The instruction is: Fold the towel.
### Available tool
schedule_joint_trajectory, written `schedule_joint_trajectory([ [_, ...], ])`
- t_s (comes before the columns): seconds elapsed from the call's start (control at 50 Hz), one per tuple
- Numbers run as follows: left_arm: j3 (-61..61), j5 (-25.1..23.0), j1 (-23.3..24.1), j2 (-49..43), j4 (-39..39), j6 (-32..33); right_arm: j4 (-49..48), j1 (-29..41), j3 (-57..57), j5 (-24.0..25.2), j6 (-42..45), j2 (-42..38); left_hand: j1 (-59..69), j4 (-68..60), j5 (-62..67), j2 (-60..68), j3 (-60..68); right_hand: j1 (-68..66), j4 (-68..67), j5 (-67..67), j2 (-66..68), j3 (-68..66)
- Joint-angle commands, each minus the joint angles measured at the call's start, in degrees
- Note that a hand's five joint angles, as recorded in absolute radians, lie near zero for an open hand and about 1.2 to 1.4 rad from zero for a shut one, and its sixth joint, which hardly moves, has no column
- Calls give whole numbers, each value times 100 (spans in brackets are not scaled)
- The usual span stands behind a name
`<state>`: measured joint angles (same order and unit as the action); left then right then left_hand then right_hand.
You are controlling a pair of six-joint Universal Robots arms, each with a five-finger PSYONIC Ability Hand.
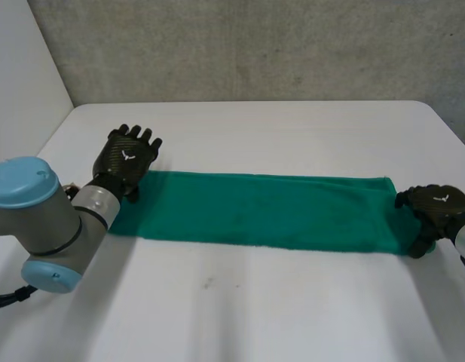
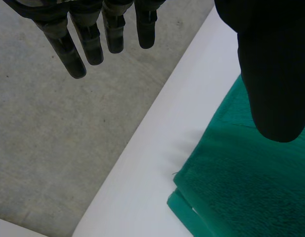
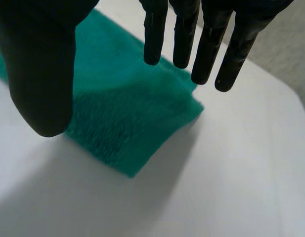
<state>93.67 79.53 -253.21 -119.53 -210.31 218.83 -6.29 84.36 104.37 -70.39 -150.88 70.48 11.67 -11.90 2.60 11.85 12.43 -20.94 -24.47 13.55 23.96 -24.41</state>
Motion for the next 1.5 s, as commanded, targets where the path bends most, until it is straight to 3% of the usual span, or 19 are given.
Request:
schedule_joint_trajectory([
  [0.02,37,1,9,-62,-1,-7,-232,-43,-171,-45,32,-570,-129,151,-222,-147,-205,-1719,-1366,1459,1417,-1372],
  [0.08,55,1,9,-62,-10,-7,-241,-60,-232,-62,41,-676,-129,151,-222,-147,-205,-3146,-2793,2885,2844,-2799],
  [0.1,55,1,9,-62,-10,-7,-258,-104,-285,-123,41,-702,-129,151,-222,-147,-205,-5878,-5525,5618,5576,-5532],
  [0.34,143,27,0,17,8,1,-681,-579,-759,-1134,611,-351,-129,151,-222,-147,-205,-5906,-5553,5645,5604,-5559],
  [0.52,433,27,-27,360,17,-7,-496,-527,-1392,-1249,1667,-281,-129,151,-222,-147,-205,-5906,-5553,5645,5604,-5559],
  [0.7,767,36,-71,781,34,-376,-496,1564,-2227,-995,1421,-219,-146,168,-239,-164,-222,-5906,-5553,5645,5604,-5559],
  [0.78,872,45,-114,992,52,-631,-531,2592,-2535,-468,1421,-306,-129,151,-222,-147,-205,-5906,-5553,5645,5604,-5559],
  [0.88,1030,44,-193,1256,113,-798,-540,3848,-2938,322,1438,-1042,-129,151,-222,-147,-205,-5906,-5553,5645,5604,-5559],
  [0.96,1136,36,-229,1336,157,-816,-514,4455,-3228,631,1456,-1623,-129,151,-222,-147,-205,-5906,-5553,5645,5604,-5559],
  [1.08,1171,36,-246,1336,201,-825,-391,4808,-3467,623,1605,-2433,-146,168,-239,-164,-222,-5906,-5553,5645,5604,-5559],
  [1.12,1171,27,-238,1327,201,-825,-259,4853,-3598,509,1772,-2627,-146,168,-239,-164,-222,-4192,-3839,3931,3890,-3845],
  [1.18,1136,27,-185,1327,201,-825,-118,4809,-3782,81,1781,-2627,-146,168,-239,-164,-222,847,1200,-1108,-1149,1194],
  [1.3,943,27,-53,1327,184,-921,-83,4678,-3740,-694,1002,-2006,-129,152,-222,-147,-205,1094,1447,-1355,-1396,1441],
  [1.42,425,36,693,1248,193,-1527,-65,4151,-3065,-792,-896,-1134,-62,84,-155,-80,-138,1094,1447,-1355,-1396,1441],
  [1.5,135,45,966,1073,228,-2037,-21,3747,-2476,-792,-1277,-835,-11,34,-104,-29,-87,1094,1447,-1355,-1396,1441],
])
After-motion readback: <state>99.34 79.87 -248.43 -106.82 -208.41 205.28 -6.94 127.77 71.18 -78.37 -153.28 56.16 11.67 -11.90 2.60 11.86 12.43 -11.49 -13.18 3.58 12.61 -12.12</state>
